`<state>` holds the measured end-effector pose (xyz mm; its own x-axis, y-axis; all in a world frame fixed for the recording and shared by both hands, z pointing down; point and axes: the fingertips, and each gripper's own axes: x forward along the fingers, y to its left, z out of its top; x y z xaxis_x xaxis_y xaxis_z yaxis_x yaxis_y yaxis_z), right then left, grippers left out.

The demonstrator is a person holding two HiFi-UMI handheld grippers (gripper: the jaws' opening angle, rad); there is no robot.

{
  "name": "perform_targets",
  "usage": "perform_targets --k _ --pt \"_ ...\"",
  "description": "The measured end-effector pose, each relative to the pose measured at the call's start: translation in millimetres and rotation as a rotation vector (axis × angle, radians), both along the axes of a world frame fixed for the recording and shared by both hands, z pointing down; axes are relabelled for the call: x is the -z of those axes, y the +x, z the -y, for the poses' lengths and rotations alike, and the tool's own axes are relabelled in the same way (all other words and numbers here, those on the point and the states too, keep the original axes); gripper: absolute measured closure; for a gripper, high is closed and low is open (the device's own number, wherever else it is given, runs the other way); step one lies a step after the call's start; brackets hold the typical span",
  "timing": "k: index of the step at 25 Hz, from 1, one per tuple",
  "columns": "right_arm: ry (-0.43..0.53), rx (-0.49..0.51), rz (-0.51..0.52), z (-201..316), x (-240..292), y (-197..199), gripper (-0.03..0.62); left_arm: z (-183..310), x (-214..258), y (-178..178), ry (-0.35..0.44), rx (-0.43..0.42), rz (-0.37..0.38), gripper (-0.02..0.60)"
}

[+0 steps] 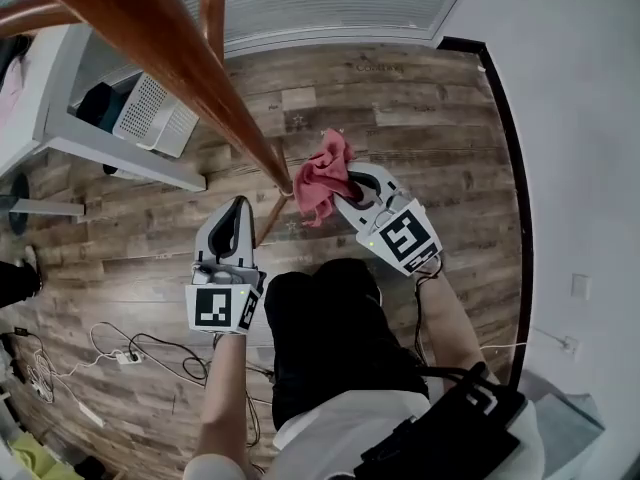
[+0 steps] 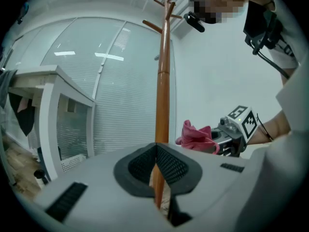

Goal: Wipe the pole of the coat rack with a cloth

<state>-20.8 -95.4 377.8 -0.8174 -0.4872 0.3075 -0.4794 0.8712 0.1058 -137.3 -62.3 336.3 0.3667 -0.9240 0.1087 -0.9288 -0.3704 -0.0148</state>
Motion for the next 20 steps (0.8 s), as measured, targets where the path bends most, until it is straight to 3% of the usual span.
perform_targets --k 7,20 --pt "-0.018 -0.028 0.076 26.7 -72.2 5.3 0.499 25.4 -73.7 -2.6 0.011 0.010 0.029 0.568" --pt "-0.042 0.062 0.019 23.4 -162.6 -8.0 0.499 38.0 -124.9 -3.5 0.032 0.045 0.026 0.568"
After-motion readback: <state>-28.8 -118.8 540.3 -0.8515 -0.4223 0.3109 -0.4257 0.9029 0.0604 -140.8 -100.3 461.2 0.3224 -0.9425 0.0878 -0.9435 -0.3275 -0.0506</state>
